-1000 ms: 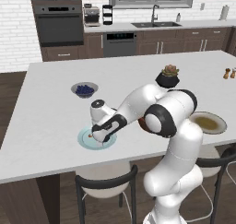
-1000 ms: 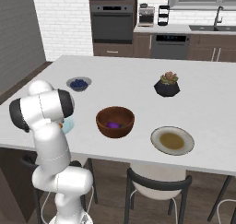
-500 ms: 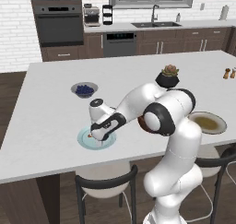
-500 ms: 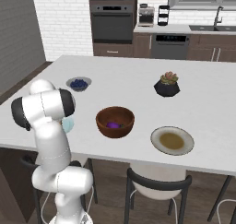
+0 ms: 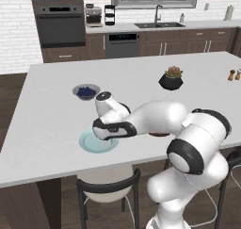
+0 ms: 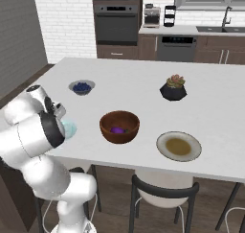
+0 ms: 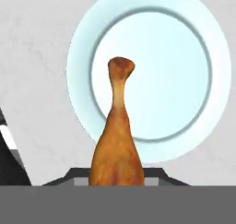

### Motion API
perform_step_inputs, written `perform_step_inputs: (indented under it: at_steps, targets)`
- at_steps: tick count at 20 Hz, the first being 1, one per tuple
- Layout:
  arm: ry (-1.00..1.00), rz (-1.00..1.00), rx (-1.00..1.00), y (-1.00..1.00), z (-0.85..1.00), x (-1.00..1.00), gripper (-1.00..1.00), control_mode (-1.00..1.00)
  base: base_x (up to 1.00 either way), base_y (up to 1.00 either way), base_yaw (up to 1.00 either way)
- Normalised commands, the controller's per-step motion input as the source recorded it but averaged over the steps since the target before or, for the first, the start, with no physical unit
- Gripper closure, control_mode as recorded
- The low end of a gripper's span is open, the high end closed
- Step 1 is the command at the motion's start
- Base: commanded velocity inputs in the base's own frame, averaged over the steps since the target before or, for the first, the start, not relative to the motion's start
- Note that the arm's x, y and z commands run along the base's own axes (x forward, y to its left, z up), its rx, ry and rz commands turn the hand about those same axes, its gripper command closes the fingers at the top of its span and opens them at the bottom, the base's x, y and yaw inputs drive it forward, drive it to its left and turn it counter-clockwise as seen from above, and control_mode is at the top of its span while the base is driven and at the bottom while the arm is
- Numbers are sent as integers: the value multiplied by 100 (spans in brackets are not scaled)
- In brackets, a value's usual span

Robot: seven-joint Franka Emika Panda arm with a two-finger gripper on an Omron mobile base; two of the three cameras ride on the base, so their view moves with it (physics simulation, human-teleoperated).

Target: Pick the chicken drumstick and eggplant from their plates and place them in the bowl. Then put the bowl in the fridge.

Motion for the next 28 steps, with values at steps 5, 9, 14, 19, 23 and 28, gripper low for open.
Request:
perform_step_inputs:
  at_steps: [5,9,14,19,23,28]
  targets:
    - [-4,0,-2,-99,100,-63,100,-100,0,0,0]
    - [1,1,-2,-100,93,-2,100,-100,0,0,0]
    - [1,5,0,-100,79,5,100,-100,0,0,0]
    - [17,12,6,-99,3,69,100,-100,0,0,0]
    - [19,9,1,-78,-10,85,100,-100,0,0,0]
    - [10,9,0,-38,-26,68,100,-100,0,0,0]
